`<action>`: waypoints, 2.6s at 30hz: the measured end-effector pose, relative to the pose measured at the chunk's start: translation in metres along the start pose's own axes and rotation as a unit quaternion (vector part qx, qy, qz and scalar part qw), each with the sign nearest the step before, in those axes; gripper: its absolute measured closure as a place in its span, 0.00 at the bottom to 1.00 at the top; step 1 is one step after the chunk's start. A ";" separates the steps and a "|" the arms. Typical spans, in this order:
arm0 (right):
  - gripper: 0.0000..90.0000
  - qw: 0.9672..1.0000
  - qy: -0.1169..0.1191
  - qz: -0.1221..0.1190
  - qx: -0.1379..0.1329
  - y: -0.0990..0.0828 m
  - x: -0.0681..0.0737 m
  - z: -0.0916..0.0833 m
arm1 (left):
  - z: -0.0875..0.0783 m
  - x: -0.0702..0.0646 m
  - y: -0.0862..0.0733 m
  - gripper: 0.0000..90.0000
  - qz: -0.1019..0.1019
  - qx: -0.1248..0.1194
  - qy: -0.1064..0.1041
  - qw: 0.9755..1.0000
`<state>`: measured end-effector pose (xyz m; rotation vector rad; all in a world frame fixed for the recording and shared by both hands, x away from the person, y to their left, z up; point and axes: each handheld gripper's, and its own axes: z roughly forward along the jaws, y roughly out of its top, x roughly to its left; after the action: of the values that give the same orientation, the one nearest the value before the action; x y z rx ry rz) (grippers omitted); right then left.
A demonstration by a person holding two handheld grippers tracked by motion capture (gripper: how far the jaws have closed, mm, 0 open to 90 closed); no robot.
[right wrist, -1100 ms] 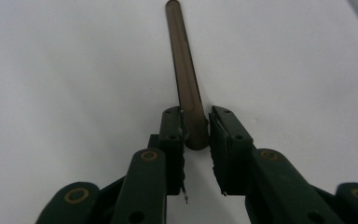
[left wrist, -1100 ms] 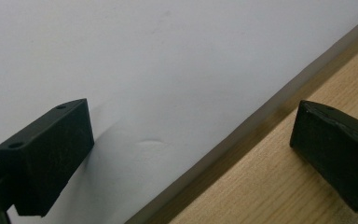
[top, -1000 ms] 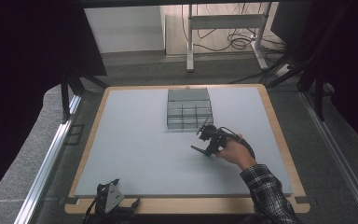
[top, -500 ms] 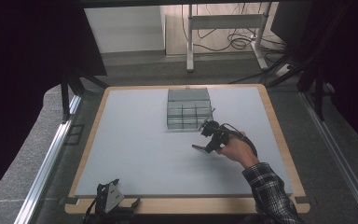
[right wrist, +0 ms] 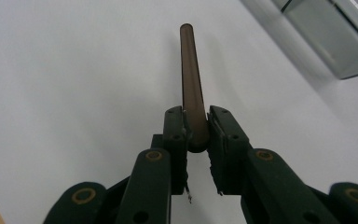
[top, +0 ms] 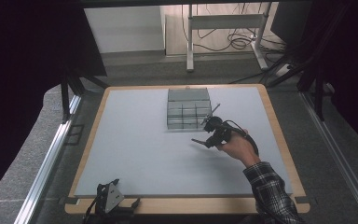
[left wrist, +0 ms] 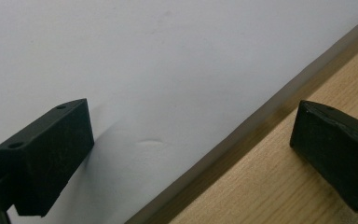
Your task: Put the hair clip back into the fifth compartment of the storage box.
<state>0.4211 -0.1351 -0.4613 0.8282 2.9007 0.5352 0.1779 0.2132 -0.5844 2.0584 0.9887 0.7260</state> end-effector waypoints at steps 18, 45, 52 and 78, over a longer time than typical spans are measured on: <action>0.85 0.998 -0.020 0.029 -0.055 0.002 -0.007 -0.012 | 0.000 0.000 0.000 0.00 0.000 -0.001 0.000 1.000; 0.85 0.991 -0.045 0.063 -0.104 0.011 -0.020 -0.007 | 0.000 0.000 0.000 0.00 0.000 -0.001 0.000 1.000; 0.85 0.990 -0.048 0.070 -0.117 0.017 -0.023 -0.007 | 0.000 0.000 0.000 0.00 0.000 -0.001 0.000 1.000; 0.85 0.987 -0.062 0.069 -0.130 0.051 -0.032 0.007 | 0.000 0.000 0.000 0.00 0.000 -0.001 -0.001 1.000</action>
<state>0.4745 -0.1091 -0.4510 0.9874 2.6011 0.8224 0.1778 0.2134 -0.5846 2.0569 0.9858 0.7261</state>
